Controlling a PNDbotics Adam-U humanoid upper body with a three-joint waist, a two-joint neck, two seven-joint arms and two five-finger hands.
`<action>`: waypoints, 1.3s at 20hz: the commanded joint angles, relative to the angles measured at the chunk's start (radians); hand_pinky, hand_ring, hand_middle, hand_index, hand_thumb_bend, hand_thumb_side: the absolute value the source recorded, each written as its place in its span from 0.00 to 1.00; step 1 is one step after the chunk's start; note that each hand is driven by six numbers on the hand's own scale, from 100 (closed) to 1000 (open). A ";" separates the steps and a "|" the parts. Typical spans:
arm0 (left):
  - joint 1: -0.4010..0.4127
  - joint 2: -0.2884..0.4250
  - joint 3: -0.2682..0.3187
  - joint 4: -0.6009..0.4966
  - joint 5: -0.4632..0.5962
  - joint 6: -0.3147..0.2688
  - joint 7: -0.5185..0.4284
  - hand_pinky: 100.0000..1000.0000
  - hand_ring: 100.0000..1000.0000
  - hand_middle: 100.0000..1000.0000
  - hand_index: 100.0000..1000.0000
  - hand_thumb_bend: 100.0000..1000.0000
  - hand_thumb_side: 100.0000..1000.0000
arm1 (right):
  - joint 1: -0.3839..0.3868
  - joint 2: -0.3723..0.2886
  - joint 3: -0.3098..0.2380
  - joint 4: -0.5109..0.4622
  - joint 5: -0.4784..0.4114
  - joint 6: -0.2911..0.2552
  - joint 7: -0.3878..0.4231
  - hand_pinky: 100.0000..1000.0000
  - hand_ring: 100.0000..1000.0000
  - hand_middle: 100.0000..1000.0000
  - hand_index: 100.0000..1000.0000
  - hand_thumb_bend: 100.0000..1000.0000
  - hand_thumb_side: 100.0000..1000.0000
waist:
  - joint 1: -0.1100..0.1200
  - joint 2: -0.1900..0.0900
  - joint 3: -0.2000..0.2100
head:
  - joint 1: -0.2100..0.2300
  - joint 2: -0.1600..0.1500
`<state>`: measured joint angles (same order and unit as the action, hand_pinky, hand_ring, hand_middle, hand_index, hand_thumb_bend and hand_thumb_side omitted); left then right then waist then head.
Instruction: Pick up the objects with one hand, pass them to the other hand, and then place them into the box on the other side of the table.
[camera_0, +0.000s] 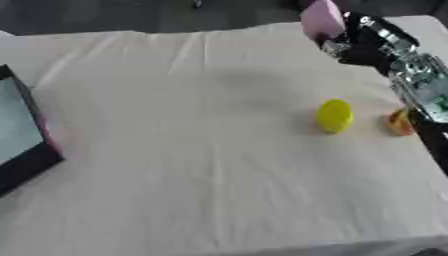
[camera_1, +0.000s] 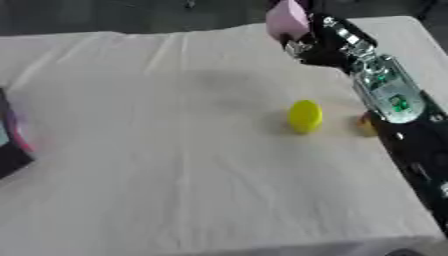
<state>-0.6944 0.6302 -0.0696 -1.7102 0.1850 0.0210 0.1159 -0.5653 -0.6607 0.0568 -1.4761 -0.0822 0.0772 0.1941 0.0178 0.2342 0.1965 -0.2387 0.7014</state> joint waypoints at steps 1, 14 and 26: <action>-0.044 0.066 -0.029 -0.001 -0.026 0.039 -0.056 0.85 0.87 0.89 0.85 0.29 0.48 | -0.025 -0.006 0.019 -0.035 0.006 -0.005 0.013 0.90 0.79 0.43 0.47 0.00 0.21 | 0.002 -0.027 0.003 | -0.001 0.005; -0.218 0.132 -0.236 0.051 -0.138 0.180 -0.309 0.84 0.86 0.88 0.85 0.33 0.53 | -0.052 0.041 0.111 -0.063 0.035 -0.029 0.015 0.90 0.79 0.43 0.47 0.00 0.18 | 0.013 -0.030 0.032 | -0.026 0.025; -0.350 0.074 -0.415 0.096 -0.209 0.217 -0.469 0.85 0.87 0.88 0.87 0.40 0.51 | -0.067 0.096 0.157 -0.046 0.061 -0.027 0.005 0.90 0.79 0.43 0.47 0.00 0.15 | 0.013 -0.031 0.054 | -0.034 0.040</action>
<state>-1.0208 0.6950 -0.4787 -1.6181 -0.0126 0.2361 -0.3390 -0.6127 -0.5559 0.2155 -1.5103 -0.0269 0.0520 0.2025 0.0301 0.2223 0.2487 -0.2712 0.7369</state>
